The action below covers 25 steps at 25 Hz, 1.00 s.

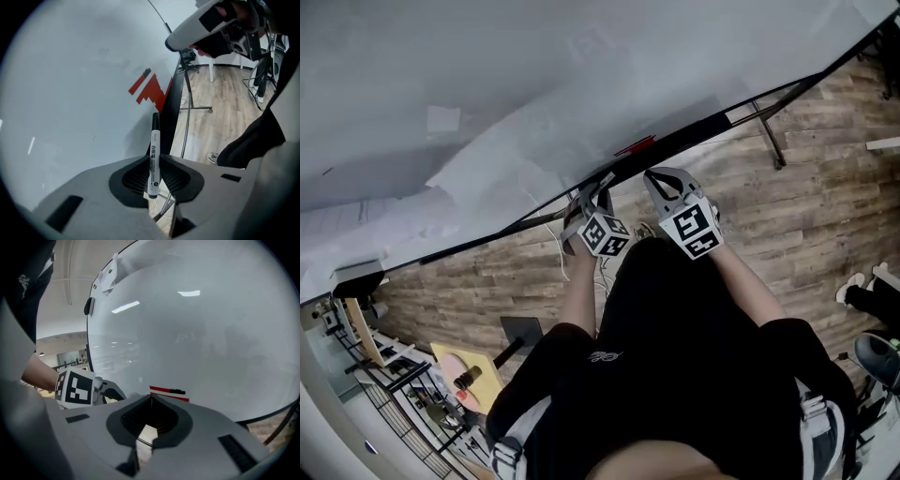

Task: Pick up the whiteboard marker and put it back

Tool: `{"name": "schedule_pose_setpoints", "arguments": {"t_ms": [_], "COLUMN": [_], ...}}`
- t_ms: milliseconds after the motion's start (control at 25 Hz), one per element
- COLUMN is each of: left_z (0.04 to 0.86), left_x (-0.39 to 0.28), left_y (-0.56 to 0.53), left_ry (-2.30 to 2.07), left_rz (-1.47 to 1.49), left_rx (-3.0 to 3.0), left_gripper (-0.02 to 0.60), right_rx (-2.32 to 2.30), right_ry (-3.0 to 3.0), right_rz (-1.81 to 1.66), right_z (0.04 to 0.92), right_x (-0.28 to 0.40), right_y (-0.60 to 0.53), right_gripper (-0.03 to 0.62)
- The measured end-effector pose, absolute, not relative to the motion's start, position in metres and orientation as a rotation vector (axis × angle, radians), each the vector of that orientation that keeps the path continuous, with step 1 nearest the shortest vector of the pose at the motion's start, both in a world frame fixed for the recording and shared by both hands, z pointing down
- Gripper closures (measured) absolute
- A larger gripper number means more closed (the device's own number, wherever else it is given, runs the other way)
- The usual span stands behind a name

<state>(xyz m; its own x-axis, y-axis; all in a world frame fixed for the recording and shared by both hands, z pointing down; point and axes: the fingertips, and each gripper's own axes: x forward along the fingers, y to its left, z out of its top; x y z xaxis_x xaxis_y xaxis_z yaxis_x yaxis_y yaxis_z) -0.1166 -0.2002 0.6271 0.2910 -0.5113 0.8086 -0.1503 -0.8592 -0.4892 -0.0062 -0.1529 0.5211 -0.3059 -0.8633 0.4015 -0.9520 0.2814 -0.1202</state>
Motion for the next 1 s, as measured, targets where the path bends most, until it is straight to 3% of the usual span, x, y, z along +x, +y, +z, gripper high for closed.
{"name": "schedule_pose_setpoints", "arguments": {"t_ms": [600, 1000], "left_z": [0.543, 0.467], "left_x": [-0.139, -0.178], "left_y": [-0.17, -0.135], "left_ry": [1.06, 1.385], "left_rz": [-1.281, -0.693], "left_rx": [-2.267, -2.628], "left_gripper": [0.511, 0.511], "right_rx": [1.356, 1.345], "right_ry": [-2.535, -2.609], "right_rz": [0.468, 0.413], "right_z": [0.516, 0.476], "right_x": [-0.064, -0.124], "right_y": [-0.163, -0.137], "right_gripper": [0.591, 0.591]}}
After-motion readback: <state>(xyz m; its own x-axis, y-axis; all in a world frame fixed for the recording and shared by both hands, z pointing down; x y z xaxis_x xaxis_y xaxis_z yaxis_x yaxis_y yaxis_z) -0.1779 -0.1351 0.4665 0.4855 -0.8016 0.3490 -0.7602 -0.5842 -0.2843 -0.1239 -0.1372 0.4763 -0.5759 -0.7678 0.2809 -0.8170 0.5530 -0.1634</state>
